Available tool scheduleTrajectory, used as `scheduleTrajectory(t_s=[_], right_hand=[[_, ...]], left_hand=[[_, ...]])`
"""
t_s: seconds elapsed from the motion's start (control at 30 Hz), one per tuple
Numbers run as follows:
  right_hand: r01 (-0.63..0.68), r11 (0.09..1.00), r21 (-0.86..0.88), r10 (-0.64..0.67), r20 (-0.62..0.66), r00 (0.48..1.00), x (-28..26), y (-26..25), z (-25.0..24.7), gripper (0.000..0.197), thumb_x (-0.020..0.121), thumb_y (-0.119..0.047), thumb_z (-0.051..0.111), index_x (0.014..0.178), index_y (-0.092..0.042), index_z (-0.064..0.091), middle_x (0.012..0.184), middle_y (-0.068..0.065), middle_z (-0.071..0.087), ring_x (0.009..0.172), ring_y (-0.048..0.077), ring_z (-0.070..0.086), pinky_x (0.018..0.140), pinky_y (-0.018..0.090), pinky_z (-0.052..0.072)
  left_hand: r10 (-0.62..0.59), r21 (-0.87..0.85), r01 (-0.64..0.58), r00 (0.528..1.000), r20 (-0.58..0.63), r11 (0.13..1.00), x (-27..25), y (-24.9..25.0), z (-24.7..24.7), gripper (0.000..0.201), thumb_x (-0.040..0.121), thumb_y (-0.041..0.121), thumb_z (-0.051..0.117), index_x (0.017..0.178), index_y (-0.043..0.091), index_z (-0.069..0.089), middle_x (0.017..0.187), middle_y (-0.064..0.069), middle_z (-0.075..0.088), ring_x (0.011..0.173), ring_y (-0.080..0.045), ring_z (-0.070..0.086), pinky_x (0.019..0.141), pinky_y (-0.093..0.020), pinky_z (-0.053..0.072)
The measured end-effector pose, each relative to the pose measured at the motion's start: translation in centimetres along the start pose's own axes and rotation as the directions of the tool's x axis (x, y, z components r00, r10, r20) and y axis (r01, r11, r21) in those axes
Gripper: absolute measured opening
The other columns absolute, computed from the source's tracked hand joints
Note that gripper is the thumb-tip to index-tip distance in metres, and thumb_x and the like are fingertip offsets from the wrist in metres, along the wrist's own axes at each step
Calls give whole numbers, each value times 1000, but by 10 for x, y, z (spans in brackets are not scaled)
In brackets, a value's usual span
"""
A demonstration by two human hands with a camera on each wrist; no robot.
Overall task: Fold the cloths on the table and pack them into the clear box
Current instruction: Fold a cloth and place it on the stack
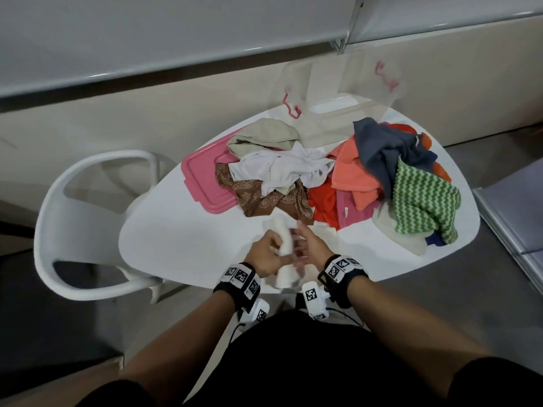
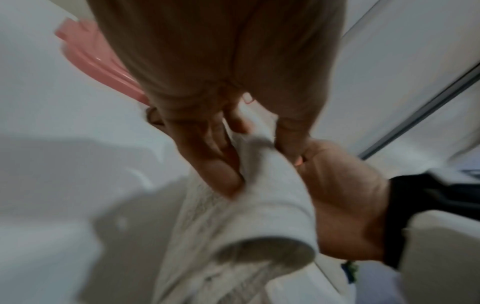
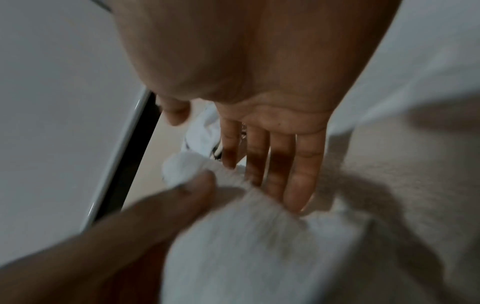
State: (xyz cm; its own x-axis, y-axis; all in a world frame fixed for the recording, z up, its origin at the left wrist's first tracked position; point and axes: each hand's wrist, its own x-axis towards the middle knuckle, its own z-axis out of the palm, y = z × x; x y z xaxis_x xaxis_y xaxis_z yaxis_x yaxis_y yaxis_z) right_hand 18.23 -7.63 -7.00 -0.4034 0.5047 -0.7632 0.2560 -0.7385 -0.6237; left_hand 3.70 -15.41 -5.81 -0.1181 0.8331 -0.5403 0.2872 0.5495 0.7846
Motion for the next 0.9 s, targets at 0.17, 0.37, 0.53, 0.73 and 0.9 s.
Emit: scheduleTrajectory(t_s=[0.17, 0.37, 0.53, 0.73, 0.9], right_hand=[[62, 998, 8, -61, -86, 994, -3, 7, -45, 64, 68, -39, 84, 122, -13, 62, 117, 17, 69, 105, 37, 66, 99, 56, 48], [96, 969, -229, -154, -250, 956, 1, 20, -80, 45, 85, -8, 72, 126, -11, 53, 125, 13, 65, 111, 30, 63, 103, 43, 47], [-44, 869, -492, -153, -354, 923, 5, 24, -92, 52, 89, -28, 65, 135, -14, 46, 124, 5, 61, 115, 29, 58, 96, 30, 43], [-124, 791, -599, -229, -478, 848, 8, 21, -116, 22, 82, -33, 71, 98, -24, 60, 107, 3, 69, 104, 26, 63, 89, 32, 50], [2, 748, -664, -339, -378, 862, 10, 19, -122, 27, 86, -45, 66, 69, -25, 58, 81, -5, 66, 85, 21, 62, 77, 29, 47]], left_hand=[[150, -39, -146, 981, 124, 989, 2, 16, 14, 23, 78, 4, 63, 77, 26, 55, 105, 4, 70, 84, -12, 65, 75, -19, 51], [182, 299, -131, 972, -151, 945, 30, -3, 19, 27, 83, 16, 66, 108, 14, 58, 114, -4, 57, 97, -20, 57, 85, -36, 50], [405, 669, -312, 914, 17, 674, 34, -4, 50, 60, 83, 49, 55, 132, 15, 51, 143, -11, 44, 127, -32, 42, 100, -44, 40], [158, 838, -491, 871, 466, 238, 24, -29, 70, 90, 89, 55, 54, 157, 23, 4, 162, -6, -17, 150, -25, -13, 121, -47, 3], [427, 680, -393, 895, 128, 619, 22, -20, 63, 75, 80, 62, 60, 141, 21, 46, 155, -5, 33, 141, -26, 29, 114, -48, 28]])
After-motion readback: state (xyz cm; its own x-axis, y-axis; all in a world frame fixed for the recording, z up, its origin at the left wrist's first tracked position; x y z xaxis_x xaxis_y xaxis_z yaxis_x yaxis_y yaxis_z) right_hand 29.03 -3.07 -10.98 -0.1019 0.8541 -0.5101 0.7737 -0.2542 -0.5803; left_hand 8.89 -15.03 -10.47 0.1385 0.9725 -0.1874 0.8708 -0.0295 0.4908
